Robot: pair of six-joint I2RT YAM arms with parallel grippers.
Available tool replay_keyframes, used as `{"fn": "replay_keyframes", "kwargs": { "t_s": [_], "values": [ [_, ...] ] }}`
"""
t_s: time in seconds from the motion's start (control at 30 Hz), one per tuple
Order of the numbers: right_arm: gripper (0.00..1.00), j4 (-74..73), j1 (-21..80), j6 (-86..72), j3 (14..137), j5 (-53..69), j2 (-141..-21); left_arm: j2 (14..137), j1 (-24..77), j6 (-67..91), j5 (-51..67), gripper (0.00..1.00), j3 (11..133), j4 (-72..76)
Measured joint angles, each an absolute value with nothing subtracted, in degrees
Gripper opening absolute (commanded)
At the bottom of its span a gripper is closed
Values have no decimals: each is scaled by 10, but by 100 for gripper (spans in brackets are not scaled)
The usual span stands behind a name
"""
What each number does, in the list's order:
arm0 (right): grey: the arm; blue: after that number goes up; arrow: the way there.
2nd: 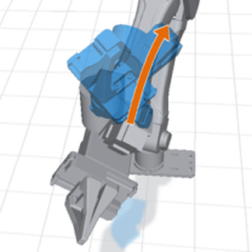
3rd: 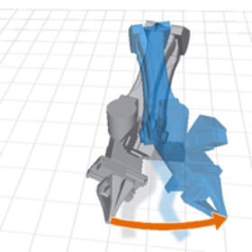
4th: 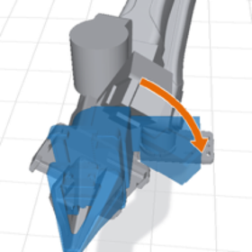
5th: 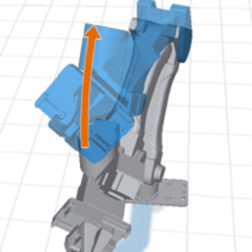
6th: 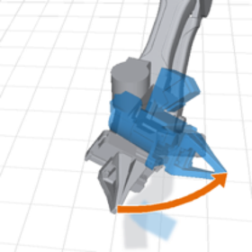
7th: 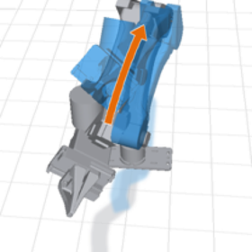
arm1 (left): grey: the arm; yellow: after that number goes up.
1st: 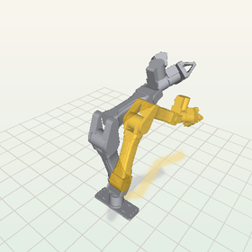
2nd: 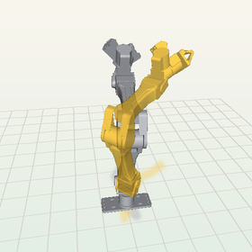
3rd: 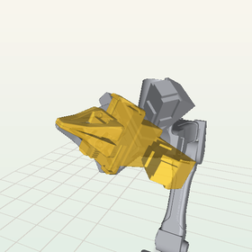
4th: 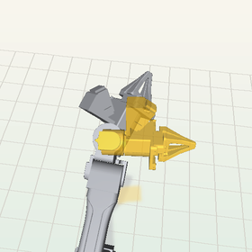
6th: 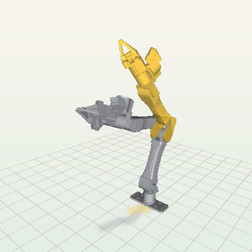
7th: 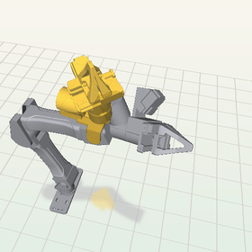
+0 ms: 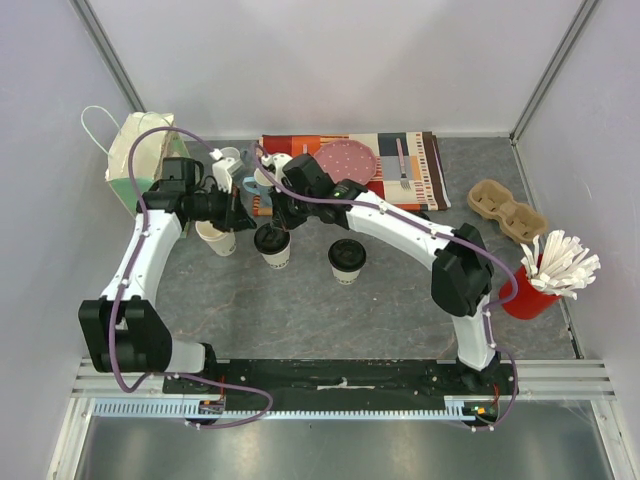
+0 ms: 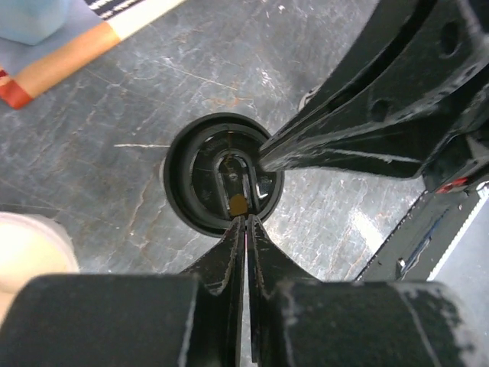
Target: Pack the takeout coffee
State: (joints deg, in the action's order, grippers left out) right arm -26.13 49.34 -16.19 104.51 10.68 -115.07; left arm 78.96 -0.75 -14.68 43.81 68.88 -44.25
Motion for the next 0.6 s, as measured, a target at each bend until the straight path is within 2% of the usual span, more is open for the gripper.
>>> {"fn": "replay_keyframes", "kwargs": {
  "t_s": [0.4,0.6],
  "values": [
    [0,-228,502,-169,1032,106,-1151,792,50,-145,436,2,677,-424],
    [0,-137,489,-204,909,139,-1137,843,69,-148,439,2,621,-394]
  ]
}}
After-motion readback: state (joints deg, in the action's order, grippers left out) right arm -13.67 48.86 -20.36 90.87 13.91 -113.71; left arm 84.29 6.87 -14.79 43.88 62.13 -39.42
